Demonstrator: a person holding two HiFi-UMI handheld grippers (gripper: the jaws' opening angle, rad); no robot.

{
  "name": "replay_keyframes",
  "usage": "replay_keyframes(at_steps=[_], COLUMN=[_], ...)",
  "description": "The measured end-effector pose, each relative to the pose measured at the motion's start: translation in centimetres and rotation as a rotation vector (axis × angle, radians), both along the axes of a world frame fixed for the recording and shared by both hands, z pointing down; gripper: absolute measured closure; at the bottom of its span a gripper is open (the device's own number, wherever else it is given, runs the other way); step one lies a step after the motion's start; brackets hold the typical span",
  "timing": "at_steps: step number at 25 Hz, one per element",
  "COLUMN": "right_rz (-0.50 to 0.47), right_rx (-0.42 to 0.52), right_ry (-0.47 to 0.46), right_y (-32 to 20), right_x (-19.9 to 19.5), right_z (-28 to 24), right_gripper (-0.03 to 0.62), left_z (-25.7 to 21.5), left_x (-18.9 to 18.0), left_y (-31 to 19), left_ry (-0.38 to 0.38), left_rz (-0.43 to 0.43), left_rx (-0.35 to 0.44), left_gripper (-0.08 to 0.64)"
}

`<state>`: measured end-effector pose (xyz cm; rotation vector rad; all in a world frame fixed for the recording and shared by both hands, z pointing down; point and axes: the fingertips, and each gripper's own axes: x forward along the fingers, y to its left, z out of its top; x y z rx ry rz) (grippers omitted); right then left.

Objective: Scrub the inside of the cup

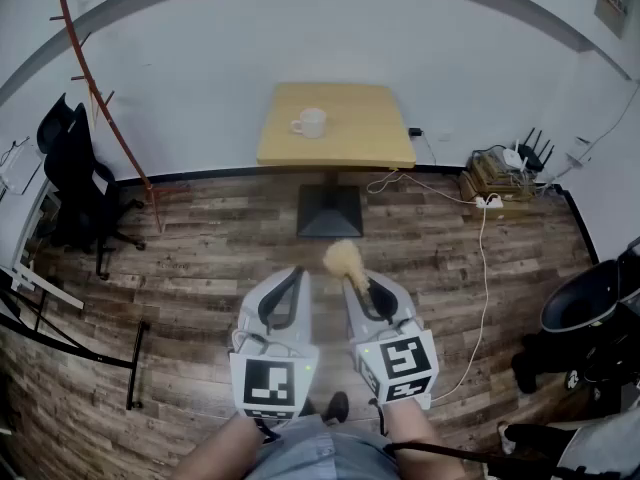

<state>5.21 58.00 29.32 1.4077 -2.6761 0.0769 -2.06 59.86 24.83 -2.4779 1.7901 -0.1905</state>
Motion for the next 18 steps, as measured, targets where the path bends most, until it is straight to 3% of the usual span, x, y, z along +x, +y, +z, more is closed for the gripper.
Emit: replay_keyframes(at_steps=[7,11,18], right_rz=[-0.008,-0.019,-0.034], right_rx=[-0.006,-0.001,-0.009], right_ry=[-0.014,-0.021,-0.082], right_y=[-0.1,-0.6,-1.5], right_x=[1.4,2.3,3.4], right_z=[0.2,0.3,0.3], right_gripper=[0.532,0.532,0.531], left_z=[0.3,0.3,0.7], left_x=[1.5,2.5,3.4], left_y=[-0.1,-0.4,-0.9], left_ry=[-0.081,-0.058,-0.088], left_rz=[0.016,0.0,-0.023], left_rx=[0.017,0.009,0.012], left_gripper=[0.538,0.538,0.538])
